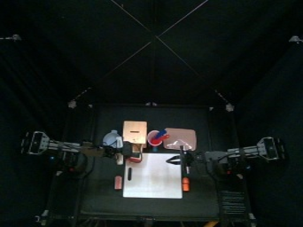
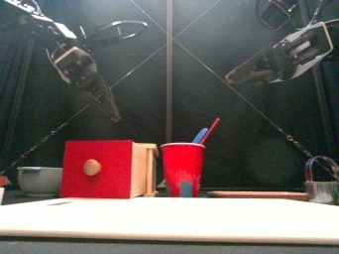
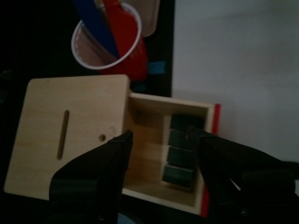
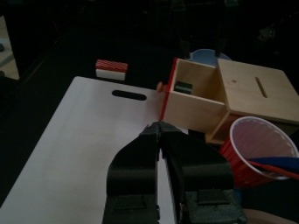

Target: Put sushi roll into drawer

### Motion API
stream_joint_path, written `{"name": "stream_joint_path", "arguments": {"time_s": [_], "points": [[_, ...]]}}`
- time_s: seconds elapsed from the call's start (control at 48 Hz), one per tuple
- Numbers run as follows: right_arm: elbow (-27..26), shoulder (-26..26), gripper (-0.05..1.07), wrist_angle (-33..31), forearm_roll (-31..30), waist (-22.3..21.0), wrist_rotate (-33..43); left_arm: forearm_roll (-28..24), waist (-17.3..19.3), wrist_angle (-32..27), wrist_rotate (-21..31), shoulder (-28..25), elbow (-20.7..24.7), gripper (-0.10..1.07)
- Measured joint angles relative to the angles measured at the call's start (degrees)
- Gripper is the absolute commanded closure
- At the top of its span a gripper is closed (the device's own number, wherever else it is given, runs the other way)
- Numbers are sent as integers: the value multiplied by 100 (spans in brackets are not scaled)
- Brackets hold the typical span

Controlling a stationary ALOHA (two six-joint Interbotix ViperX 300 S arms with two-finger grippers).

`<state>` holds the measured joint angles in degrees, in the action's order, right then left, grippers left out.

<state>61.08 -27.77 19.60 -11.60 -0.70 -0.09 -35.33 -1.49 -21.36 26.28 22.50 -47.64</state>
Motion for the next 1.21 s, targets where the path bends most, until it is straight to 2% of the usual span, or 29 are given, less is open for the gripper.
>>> {"name": "stream_joint_path", "arguments": {"time_s": [0.104, 0.25, 0.354, 0.479, 0.625, 0.771, 0.917, 1.208], "points": [[9, 0, 97, 0, 9, 0, 0, 457, -132, -9, 132, 272, -53, 11], [9, 0, 97, 0, 9, 18, 9, 1389, -132, -9, 501, 527, -149, 11], [9, 0, 97, 0, 18, 26, 9, 1793, -105, 114, 563, 694, -281, 11], [9, 0, 97, 0, 18, 35, 9, 1828, -105, 527, 571, 940, -519, 11], [18, 0, 97, 0, 18, 44, 9, 1819, -44, 1380, 563, 1415, -940, 11], [35, 0, 97, 0, 26, 44, 18, 1828, 220, 1898, 571, 1758, -1336, 11], [44, 0, 97, 0, 26, 44, 18, 1828, 343, 2030, 563, 1811, -1512, 11], [88, 0, 97, 0, 114, 79, 18, 1679, 448, 2074, 527, 1819, -1512, 11]]}}
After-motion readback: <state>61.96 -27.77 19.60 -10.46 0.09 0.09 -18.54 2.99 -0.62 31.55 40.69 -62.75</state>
